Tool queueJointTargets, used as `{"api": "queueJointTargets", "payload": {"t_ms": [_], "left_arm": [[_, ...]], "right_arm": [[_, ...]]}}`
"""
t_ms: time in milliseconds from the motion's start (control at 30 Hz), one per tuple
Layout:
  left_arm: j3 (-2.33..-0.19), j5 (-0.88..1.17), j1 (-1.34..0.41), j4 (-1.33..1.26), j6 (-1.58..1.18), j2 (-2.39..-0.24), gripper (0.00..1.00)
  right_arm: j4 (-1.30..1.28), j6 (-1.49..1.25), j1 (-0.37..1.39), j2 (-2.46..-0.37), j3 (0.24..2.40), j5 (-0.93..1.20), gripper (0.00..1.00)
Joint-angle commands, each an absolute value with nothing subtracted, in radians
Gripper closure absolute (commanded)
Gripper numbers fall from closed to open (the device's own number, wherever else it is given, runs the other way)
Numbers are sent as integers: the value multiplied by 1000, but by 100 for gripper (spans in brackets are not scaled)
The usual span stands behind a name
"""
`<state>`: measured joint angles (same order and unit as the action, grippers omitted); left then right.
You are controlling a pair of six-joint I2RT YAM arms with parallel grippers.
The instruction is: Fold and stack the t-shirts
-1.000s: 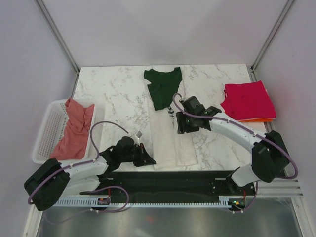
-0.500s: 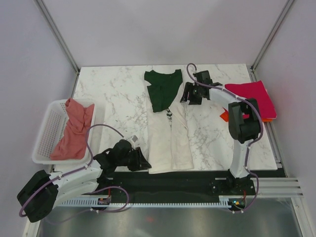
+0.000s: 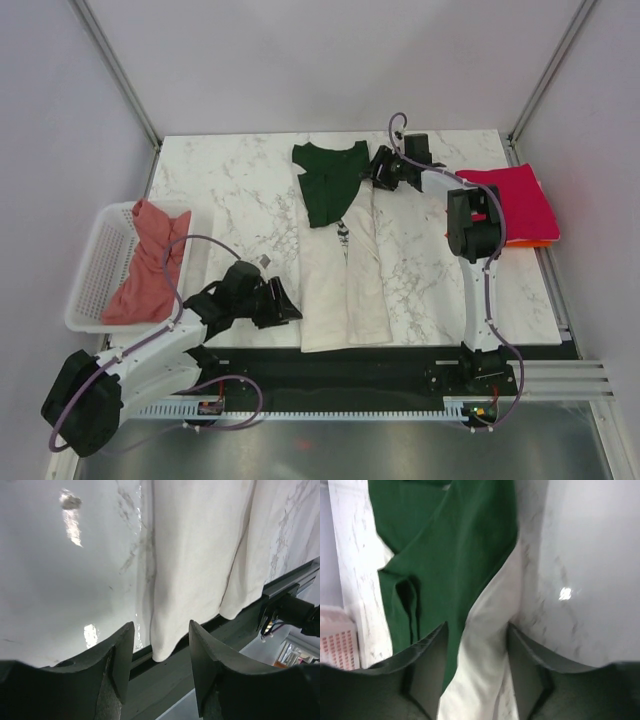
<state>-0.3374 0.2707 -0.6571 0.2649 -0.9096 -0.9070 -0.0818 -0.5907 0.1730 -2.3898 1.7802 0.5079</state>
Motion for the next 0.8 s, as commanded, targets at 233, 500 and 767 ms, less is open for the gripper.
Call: {"api": "queueJointTargets", "payload": {"t_ms": [233,500,767], "left_arm": [[-391,422,-454,250,-721,-979,49],[-399,384,-437,163,-675,-1019,45],[-356,360,-402,37,-676,-1023,23]], "right_arm": [[31,-722,124,-2597,1942,462,83],[46,-772,88,-2611,1990,313,100],[77,-749,52,-2597,2003,350,61]]}}
